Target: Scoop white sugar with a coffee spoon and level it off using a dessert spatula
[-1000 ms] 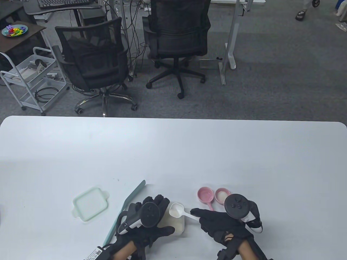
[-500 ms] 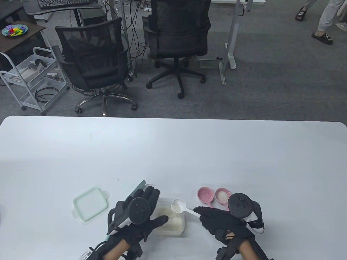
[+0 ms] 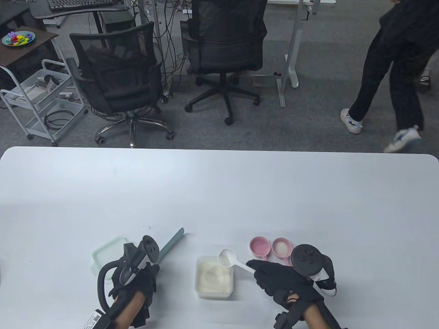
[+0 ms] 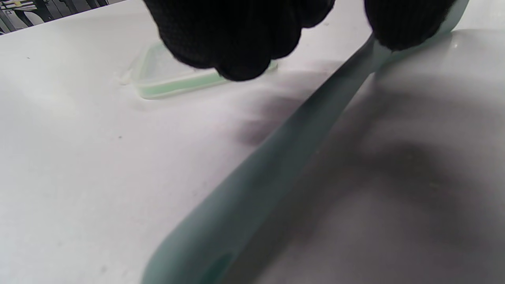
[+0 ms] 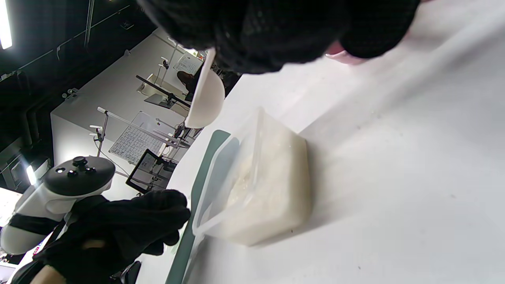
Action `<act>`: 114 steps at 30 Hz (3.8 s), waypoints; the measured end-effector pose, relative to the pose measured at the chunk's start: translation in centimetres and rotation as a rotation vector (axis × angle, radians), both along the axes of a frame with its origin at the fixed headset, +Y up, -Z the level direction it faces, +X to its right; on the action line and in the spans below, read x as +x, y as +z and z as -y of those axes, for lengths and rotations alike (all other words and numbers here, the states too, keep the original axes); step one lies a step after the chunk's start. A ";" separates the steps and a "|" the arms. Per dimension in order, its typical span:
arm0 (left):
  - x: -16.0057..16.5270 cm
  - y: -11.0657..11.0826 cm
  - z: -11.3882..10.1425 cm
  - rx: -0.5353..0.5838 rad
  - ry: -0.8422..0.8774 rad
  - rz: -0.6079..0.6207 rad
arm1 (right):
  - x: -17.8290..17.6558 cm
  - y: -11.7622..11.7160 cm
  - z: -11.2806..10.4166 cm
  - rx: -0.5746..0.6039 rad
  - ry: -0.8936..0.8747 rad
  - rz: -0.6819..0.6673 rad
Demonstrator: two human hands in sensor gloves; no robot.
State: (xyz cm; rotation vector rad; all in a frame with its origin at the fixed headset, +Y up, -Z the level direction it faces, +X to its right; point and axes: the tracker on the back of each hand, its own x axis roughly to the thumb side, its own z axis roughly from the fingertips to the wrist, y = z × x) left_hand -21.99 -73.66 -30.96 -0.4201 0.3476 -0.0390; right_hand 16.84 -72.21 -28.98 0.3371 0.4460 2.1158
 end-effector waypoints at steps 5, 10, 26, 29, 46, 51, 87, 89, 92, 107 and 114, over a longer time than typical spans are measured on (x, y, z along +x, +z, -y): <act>0.9 -0.2 1.2 -0.039 -0.068 0.031 | -0.1 0.1 0.0 -0.005 0.011 -0.008; 1.5 -0.4 1.5 -0.018 -0.116 0.044 | -0.2 0.1 0.0 -0.004 0.017 -0.012; -4.4 -0.7 -1.5 0.032 0.367 -0.063 | 0.1 0.1 -0.1 -0.020 0.002 -0.003; -3.1 -0.3 -1.9 0.009 0.464 0.020 | 0.0 0.1 0.1 -0.027 0.015 -0.005; 6.1 3.4 -1.4 -0.262 0.731 0.401 | -0.6 0.1 0.3 -0.038 0.021 -0.038; 6.2 3.4 -1.3 -0.269 0.702 0.401 | -0.7 0.1 0.3 -0.043 0.005 -0.050; 4.6 2.9 -2.6 -0.099 0.376 0.339 | -0.1 0.3 -0.3 -0.064 0.020 -0.051; 4.9 3.0 -2.1 -0.149 0.247 0.380 | -0.1 0.4 -0.3 -0.064 0.020 -0.055; 5.1 3.2 -2.5 -0.120 0.254 0.367 | 0.0 0.4 -0.3 -0.065 0.019 -0.056; 2.6 1.4 -1.8 0.148 0.073 0.157 | 0.1 0.4 -0.3 -0.062 0.005 -0.043; 2.5 0.4 0.3 0.056 0.016 0.115 | 0.2 0.4 -0.3 -0.065 0.012 -0.043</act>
